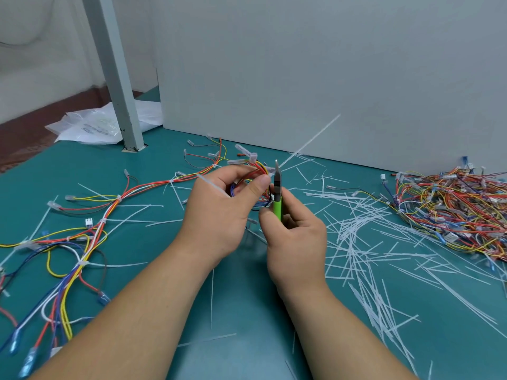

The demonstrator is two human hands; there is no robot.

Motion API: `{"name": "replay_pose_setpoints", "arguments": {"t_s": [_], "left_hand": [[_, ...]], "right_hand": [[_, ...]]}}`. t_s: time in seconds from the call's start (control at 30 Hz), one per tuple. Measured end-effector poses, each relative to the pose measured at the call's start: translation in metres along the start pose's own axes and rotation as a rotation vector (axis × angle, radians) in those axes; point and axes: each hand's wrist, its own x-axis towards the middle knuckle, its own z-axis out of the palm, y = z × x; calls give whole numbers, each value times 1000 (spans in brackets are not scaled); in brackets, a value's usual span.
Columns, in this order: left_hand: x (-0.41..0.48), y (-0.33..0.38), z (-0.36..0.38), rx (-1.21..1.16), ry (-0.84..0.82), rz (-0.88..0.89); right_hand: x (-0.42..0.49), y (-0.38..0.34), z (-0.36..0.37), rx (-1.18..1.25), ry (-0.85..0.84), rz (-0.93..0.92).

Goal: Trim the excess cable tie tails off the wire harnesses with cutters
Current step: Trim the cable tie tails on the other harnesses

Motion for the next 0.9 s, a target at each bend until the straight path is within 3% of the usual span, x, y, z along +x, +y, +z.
{"name": "replay_pose_setpoints", "arguments": {"t_s": [0.33, 0.7, 0.8, 0.9], "left_hand": [[0, 2, 0, -25, 23, 52], [1, 0, -9, 243, -33, 162], [1, 1, -8, 252, 9, 148], [1, 1, -5, 163, 55, 28]], "right_hand": [[-1, -1, 3, -20, -39, 8], [1, 4, -2, -91, -40, 9], [1, 5, -2, -80, -24, 14], [1, 5, -1, -44, -25, 11]]}}
